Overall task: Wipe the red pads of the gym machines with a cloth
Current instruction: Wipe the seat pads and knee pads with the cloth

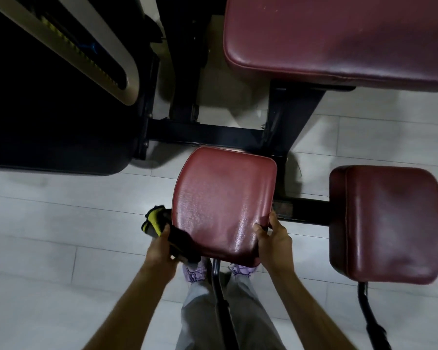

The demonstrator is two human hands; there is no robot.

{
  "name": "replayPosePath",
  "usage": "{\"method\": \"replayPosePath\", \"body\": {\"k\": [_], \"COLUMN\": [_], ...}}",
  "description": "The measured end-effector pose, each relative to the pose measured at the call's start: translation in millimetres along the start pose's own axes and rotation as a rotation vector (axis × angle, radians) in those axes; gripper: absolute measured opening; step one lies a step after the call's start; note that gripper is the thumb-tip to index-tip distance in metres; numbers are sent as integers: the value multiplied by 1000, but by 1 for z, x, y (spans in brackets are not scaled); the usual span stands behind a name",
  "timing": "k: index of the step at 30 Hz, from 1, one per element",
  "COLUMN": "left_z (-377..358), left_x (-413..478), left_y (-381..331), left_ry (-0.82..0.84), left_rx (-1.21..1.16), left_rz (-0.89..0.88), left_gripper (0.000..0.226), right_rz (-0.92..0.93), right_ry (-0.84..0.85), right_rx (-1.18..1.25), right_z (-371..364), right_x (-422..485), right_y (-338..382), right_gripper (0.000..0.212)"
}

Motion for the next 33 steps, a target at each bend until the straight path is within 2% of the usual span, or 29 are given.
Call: {"method": "replayPosePath", "body": {"k": [2,5,8,10,13,17,21,23,26,28,29,31,33], "left_z": [-18,-53,-103,-131,-136,-78,-37,-49,-105,-142,-160,-199,-247], "left_x": [16,43,58,66,76,66,29,31,48,60,63,57,34], "left_y": [-24,-73,-123,-146,-156,-121,-78,-88,-131,-163,-174,-185,-172], "left_ry": [25,76,235,258,214,175,104,83,203,200,189,230,336], "left_rx": [72,166,392,399,377,410,345,302,378,496,597,970,1414], "left_rz": [-4,-129,-234,-312,-428,-306,-99,-90,-166,-290,-354,-472,-619], "left_gripper": [24,19,13,13,18,26,19,18,12,10,20,49,51], "right_rz": [-7,-15,-1,13,25,21,-20,-24,19,32,23,9,28], "right_ry": [3,21,14,14,27,55,61,59,56,44,30,-10,-41], "right_rx": [4,54,112,121,124,113,113,152,154,134,122,81,51], "right_z": [0,-4,-5,-3,-1,0,-3,-5,-2,1,1,1,1], "right_x": [2,2,2,3,6,5,5,4,0,1,2,1,-1], "right_y": [0,-4,-11,-11,-11,-6,-5,-6,-3,-3,-5,-6,-3], "right_gripper": [57,56,60,59,56,53,60,60,55,54,55,58,63]}}
Point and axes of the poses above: each hand's wrist, its own x-axis towards the middle knuckle, its own z-axis out of the back of the hand, y = z × x, the point moved 9 cm from there along x, towards the middle knuckle, and after that the axes turned 11 degrees about -z, right-handed, at the moved point
